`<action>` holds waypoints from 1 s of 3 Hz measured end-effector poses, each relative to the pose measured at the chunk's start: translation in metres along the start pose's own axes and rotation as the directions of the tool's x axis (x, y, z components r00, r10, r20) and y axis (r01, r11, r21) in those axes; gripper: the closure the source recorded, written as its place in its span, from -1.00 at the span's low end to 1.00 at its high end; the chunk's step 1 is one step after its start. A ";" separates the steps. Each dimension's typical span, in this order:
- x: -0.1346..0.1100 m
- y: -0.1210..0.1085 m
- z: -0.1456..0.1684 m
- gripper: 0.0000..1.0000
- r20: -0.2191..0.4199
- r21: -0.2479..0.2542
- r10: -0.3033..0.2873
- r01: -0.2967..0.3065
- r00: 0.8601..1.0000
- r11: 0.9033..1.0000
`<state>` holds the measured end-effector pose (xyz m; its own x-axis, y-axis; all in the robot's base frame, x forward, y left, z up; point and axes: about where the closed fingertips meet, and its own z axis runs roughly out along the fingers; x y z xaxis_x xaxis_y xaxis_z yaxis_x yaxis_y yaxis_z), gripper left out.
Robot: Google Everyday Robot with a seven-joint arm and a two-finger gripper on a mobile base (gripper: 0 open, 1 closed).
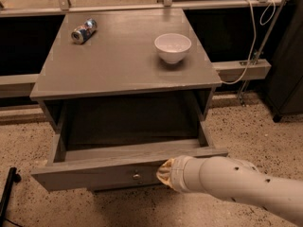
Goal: Close top drawer
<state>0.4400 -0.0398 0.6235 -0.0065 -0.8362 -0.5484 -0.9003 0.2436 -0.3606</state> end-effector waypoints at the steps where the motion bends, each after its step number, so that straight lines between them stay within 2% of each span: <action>1: 0.007 -0.022 0.010 1.00 0.024 0.049 0.000 -0.001 1.000 0.999; 3: 0.022 -0.072 0.043 1.00 0.059 0.106 -0.004 -0.002 0.998 0.994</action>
Offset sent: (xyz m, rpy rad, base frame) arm 0.0895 -0.0246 -0.0206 0.0493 -0.1050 -0.0535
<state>0.5232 -0.0547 0.6048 0.0229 -0.8070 -0.5901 -0.8489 0.2960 -0.4379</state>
